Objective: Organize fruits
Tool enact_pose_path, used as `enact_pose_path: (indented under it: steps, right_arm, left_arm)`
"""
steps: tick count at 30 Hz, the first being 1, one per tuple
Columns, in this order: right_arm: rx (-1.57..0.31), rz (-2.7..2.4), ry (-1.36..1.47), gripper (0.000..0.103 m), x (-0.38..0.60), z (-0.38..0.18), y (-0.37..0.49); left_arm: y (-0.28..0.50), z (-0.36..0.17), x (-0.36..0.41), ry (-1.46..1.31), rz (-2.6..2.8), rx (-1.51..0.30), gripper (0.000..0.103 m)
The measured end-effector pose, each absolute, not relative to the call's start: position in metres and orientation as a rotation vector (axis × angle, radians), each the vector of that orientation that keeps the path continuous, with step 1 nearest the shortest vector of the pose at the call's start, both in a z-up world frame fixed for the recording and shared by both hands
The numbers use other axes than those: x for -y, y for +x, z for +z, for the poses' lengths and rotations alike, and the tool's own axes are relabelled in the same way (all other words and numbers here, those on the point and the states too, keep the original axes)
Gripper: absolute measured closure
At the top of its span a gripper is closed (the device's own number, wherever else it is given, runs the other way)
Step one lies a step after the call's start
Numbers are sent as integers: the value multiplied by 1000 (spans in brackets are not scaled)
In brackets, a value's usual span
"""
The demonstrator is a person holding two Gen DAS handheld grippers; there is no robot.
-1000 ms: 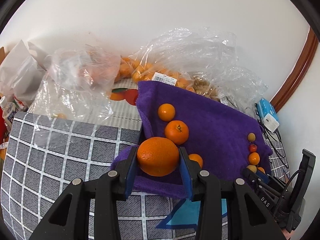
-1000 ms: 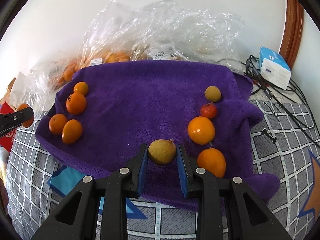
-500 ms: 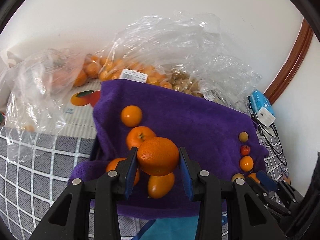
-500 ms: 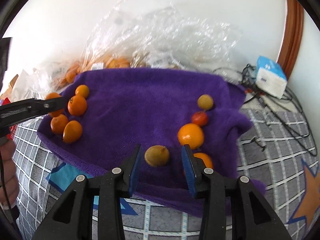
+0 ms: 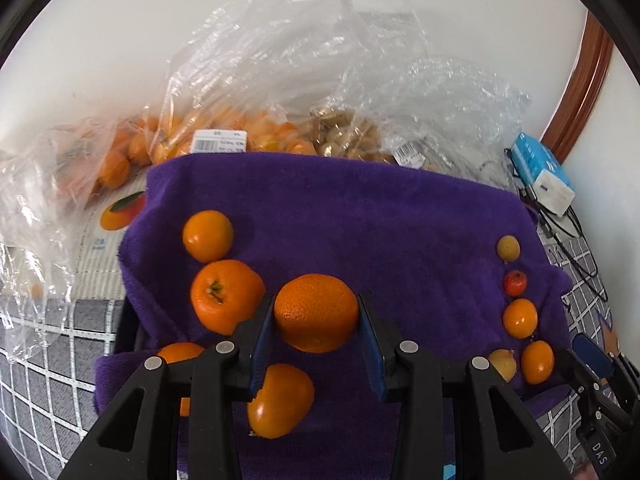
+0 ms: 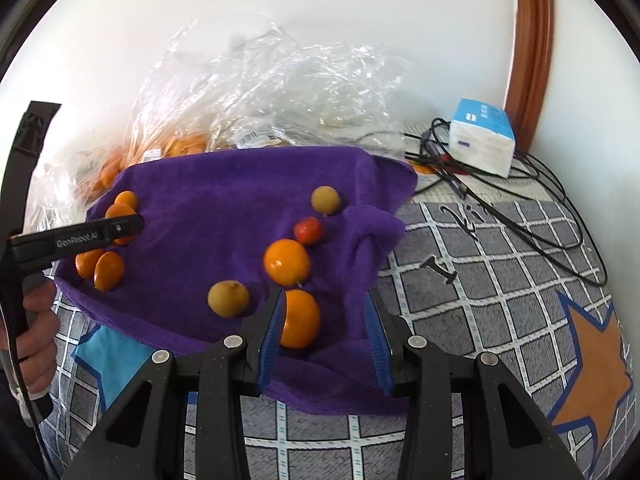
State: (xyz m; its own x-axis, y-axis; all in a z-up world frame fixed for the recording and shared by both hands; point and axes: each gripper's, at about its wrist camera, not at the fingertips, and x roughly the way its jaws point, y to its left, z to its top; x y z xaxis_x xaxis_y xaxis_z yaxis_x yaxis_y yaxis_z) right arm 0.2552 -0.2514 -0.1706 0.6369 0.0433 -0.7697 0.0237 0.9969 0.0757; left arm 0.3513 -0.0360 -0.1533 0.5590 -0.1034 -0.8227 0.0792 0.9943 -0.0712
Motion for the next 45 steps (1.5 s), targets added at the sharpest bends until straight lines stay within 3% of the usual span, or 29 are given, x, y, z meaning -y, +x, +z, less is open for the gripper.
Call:
enact_pose_path:
  steps: [14,30,35,37,42,45]
  right_arm:
    - [-890,8,64,63,250,-175,255]
    - [-866,-36,80,62,242,-122,203]
    - [-841,-39,96,52,238,-102,173]
    - [-834,-39,98,35,234,-96,159]
    - [-777,-54,38,16,220,-83,128]
    - [-748,-55,22,13,214,-76,109]
  left_arm:
    - [353,-159,35,-76,-143,-969,64]
    - [248,-89,-12,-86,-108,-809,34]
    - [197,-71,-29,-83,-82,-769,25]
    - [178,-67,-34,-93,-72,-759,23]
    - [137,-63,-36,-74,-39,-733,18]
    - [115,-62,-33,-76,-25,-726,12]
